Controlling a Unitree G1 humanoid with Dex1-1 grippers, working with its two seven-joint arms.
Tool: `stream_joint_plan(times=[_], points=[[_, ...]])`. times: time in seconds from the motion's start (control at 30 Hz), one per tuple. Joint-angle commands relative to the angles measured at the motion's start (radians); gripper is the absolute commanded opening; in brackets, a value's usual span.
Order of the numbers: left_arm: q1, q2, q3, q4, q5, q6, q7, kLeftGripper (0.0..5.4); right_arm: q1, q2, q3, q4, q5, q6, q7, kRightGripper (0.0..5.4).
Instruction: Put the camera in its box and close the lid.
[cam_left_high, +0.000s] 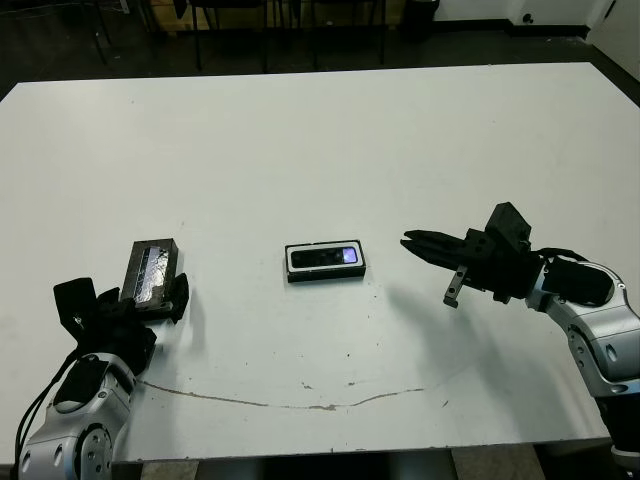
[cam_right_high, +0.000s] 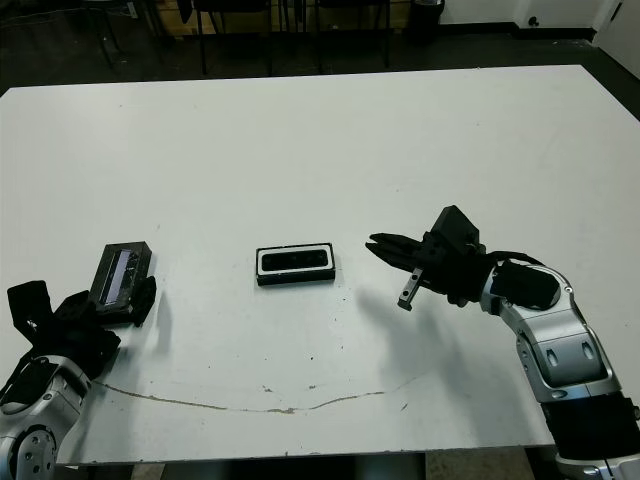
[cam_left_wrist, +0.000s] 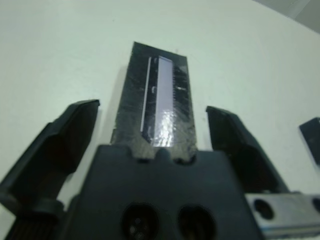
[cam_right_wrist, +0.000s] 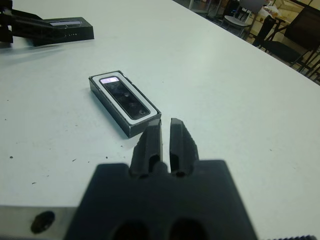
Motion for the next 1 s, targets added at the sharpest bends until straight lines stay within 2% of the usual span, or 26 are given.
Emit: stream_joint_plan(times=[0.03,0.17,0.3,0.37,0.53,0.7,0.9,1.0], points=[[0.021,0.002,-0.001,0.053,-0.017,0.028,-0.01,4.61,0.011,-0.009,0.002,0.009,-0.013,0.002,0.003,0.0],[0.021,0.016,-0.018,0.057,0.007,0.024,-0.002,3.82,0.008,-0.008,0.002,0.013,-0.014,-0.001,0.004,0.0],[0.028,0.089,-0.073,0.063,0.073,0.008,-0.033,3.07,0.005,-0.003,0.004,0.021,-0.016,-0.001,0.003,0.0],[0.031,0.136,-0.105,0.071,0.113,-0.012,-0.058,2.87,0.007,-0.004,0.005,0.015,-0.02,0.002,-0.001,0.0],[0.034,0.268,-0.211,0.061,0.237,-0.022,-0.101,2.86,0.011,0.001,0.001,0.009,-0.008,0.012,0.001,0.0],[0.035,0.325,-0.267,0.074,0.305,-0.057,-0.137,2.86,0.018,-0.002,0.001,0.005,-0.011,0.008,-0.003,0.0],[0.038,0.331,-0.268,0.069,0.317,-0.064,-0.149,2.86,0.018,-0.003,-0.001,0.003,-0.001,0.026,-0.001,0.0],[0.044,0.319,-0.235,0.049,0.293,-0.097,-0.159,2.86,0.016,-0.001,0.002,0.006,-0.001,0.024,0.0,0.0]])
